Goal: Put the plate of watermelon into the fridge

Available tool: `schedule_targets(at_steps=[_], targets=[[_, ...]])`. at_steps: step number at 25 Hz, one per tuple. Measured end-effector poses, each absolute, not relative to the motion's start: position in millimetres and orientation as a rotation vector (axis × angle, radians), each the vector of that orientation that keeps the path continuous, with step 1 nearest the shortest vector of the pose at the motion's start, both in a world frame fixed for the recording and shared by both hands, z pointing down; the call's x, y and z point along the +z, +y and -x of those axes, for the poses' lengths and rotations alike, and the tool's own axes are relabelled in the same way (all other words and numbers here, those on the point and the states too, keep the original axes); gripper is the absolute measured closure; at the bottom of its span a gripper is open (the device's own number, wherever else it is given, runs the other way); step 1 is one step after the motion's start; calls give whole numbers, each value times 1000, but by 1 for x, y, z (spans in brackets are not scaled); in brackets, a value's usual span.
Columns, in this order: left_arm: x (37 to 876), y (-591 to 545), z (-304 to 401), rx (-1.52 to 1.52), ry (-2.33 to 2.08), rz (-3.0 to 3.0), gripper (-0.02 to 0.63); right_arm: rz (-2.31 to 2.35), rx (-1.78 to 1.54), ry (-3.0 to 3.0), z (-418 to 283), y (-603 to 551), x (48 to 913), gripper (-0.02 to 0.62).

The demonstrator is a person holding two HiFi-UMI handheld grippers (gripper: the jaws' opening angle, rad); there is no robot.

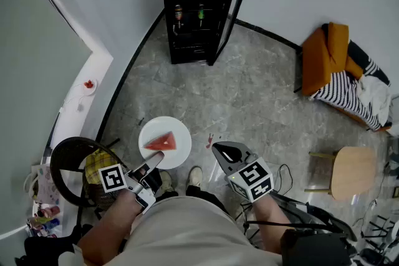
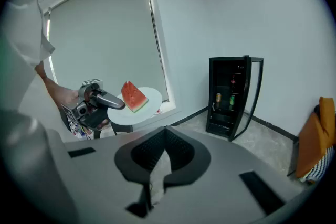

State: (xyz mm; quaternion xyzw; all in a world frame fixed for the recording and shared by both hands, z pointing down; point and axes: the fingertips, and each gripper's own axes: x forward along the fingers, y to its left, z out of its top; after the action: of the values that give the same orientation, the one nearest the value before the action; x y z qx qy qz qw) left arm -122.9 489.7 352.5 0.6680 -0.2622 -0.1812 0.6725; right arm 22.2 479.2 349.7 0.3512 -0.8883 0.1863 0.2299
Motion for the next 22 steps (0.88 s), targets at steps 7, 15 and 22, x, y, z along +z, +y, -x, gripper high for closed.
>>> schedule_targets(at_steps=[7,15,22], targets=[[351,475,101,-391,-559,-1517,575,-951,503,-2438,-39,469,348,583],[356,432,78,-386,-550,-1528,576,-936,554,-2421,-54,433,355,580],[375,344,71,-376,-499,-1519,576,-932,511,-2364,-43,357,370,577]])
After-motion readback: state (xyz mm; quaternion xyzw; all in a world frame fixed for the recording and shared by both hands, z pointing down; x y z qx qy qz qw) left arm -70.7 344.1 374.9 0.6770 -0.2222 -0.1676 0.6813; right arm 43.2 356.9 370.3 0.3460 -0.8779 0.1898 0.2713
